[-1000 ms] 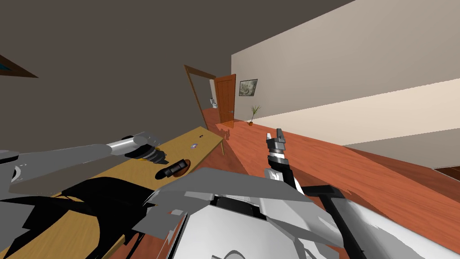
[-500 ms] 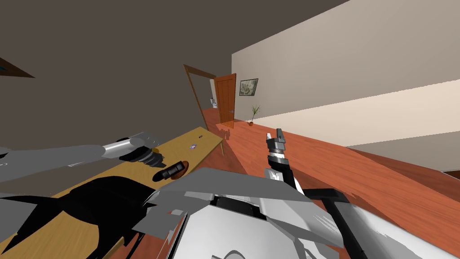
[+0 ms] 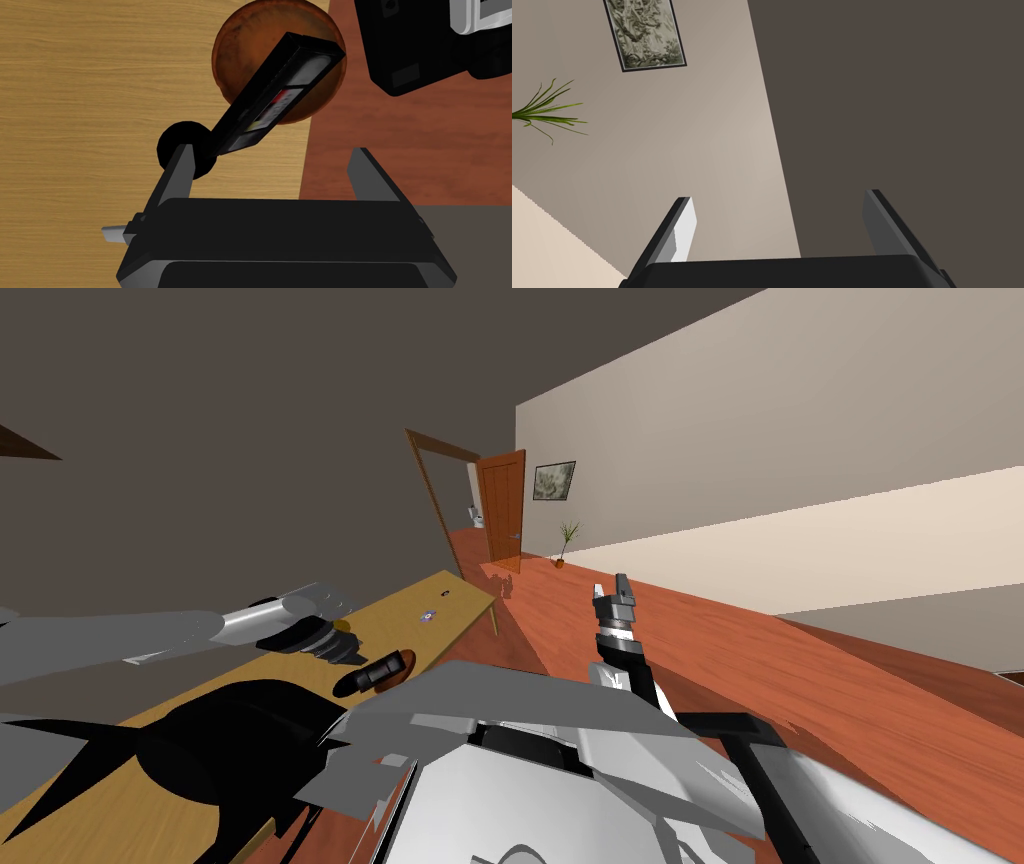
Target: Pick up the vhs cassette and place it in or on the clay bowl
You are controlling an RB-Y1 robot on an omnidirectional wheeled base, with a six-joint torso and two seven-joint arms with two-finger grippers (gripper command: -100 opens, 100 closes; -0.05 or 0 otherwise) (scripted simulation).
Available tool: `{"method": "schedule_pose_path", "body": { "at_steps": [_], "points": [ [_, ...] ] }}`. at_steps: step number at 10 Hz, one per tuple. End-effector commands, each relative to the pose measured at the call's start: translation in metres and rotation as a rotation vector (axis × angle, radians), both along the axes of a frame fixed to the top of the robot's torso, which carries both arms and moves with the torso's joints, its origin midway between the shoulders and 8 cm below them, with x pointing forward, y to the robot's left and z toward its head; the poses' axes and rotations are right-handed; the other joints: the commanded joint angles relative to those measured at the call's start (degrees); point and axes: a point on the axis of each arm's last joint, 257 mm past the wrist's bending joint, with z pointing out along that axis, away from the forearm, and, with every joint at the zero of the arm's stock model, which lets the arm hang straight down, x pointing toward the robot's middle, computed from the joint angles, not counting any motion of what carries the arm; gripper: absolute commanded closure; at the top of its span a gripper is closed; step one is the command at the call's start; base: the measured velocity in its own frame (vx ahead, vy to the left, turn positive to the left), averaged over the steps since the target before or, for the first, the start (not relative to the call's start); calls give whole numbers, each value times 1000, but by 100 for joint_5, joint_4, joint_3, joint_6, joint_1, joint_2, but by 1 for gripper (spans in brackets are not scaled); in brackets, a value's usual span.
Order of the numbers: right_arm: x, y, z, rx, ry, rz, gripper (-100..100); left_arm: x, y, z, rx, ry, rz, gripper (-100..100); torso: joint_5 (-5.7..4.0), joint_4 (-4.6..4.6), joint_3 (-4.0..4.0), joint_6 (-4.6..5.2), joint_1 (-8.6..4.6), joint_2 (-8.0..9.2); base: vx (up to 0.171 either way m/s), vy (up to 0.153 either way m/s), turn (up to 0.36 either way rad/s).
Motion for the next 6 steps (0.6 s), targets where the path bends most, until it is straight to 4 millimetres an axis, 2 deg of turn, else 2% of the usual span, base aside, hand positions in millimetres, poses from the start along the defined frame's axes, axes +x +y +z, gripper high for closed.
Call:
{"method": "schedule_pose_path", "body": {
  "at_steps": [1, 6],
  "points": [
    [0, 0, 0, 0, 0, 0, 0, 0, 0, 0, 0, 0, 0, 0, 0, 0, 0, 0, 0, 0, 0, 0, 0],
    [0, 0, 0, 0, 0, 0, 0, 0, 0, 0, 0, 0, 0, 0, 1, 1, 1, 0, 2, 2, 0, 0, 0]
  ]
}}
